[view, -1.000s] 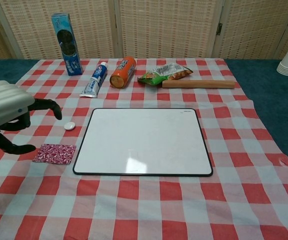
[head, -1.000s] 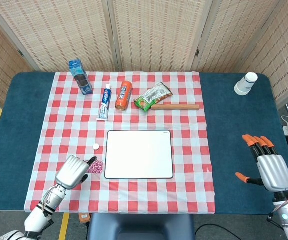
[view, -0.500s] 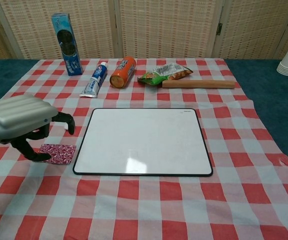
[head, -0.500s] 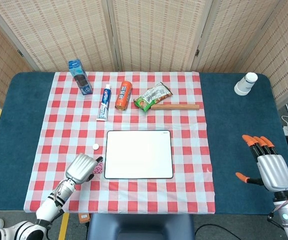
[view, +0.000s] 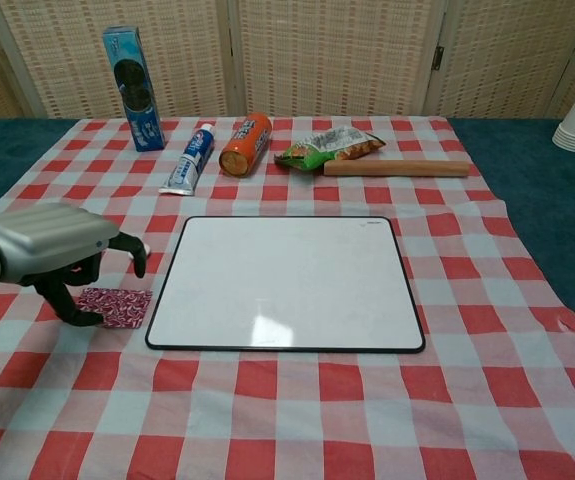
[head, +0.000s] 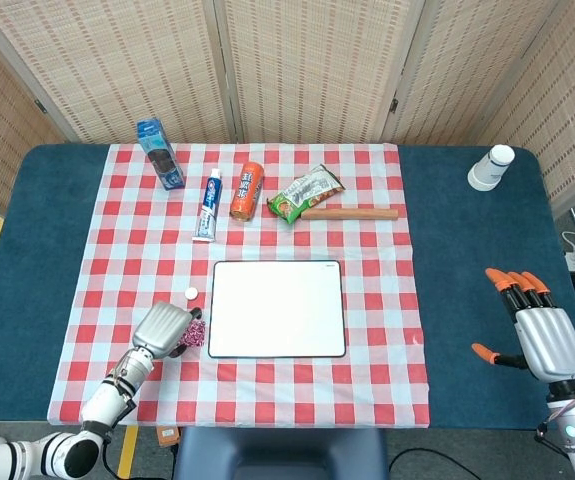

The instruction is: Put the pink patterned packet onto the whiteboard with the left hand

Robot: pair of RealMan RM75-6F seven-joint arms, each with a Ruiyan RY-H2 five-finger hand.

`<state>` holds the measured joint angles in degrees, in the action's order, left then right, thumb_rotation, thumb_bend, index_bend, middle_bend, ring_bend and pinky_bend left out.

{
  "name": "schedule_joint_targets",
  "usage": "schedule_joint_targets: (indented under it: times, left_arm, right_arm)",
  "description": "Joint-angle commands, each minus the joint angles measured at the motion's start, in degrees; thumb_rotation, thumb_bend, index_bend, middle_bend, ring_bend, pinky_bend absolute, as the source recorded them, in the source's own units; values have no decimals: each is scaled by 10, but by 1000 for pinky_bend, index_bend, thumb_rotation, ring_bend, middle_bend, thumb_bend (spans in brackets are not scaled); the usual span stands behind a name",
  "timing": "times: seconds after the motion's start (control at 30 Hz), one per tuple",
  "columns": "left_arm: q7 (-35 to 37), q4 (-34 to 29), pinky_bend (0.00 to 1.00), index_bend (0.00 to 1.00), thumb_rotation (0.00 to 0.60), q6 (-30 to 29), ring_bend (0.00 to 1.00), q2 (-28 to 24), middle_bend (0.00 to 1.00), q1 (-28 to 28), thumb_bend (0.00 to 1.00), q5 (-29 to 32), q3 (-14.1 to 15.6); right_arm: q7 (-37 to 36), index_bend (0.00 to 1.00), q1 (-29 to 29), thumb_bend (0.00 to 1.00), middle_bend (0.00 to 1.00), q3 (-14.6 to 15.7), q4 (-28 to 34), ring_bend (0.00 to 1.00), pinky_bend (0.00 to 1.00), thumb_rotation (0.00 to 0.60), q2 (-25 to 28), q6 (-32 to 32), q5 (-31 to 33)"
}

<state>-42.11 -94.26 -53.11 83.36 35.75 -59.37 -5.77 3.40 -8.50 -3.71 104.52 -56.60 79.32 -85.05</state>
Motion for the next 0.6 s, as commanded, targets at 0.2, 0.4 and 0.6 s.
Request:
schedule_joint_targets:
  times: [0.2, 0.4, 0.6]
  left_arm:
    - [-8, -9, 1000, 308, 600, 1, 1000, -11, 1000, 16, 244, 41, 10]
    - [-9, -20, 1000, 307, 600, -5, 1000, -18, 1000, 26, 245, 69, 15]
    - [-7, -21, 1000, 306, 600, -13, 1000, -14, 1000, 33, 245, 83, 23]
  right_arm:
    - [-3, 0, 0, 67, 121, 0, 0, 57, 105, 512, 1, 1, 0]
    - [-8, 0, 2, 67, 122, 1, -1, 58, 105, 512, 2, 4, -4]
    - [-13, 0, 3, 67, 124, 2, -2, 59, 105, 511, 4, 6, -7]
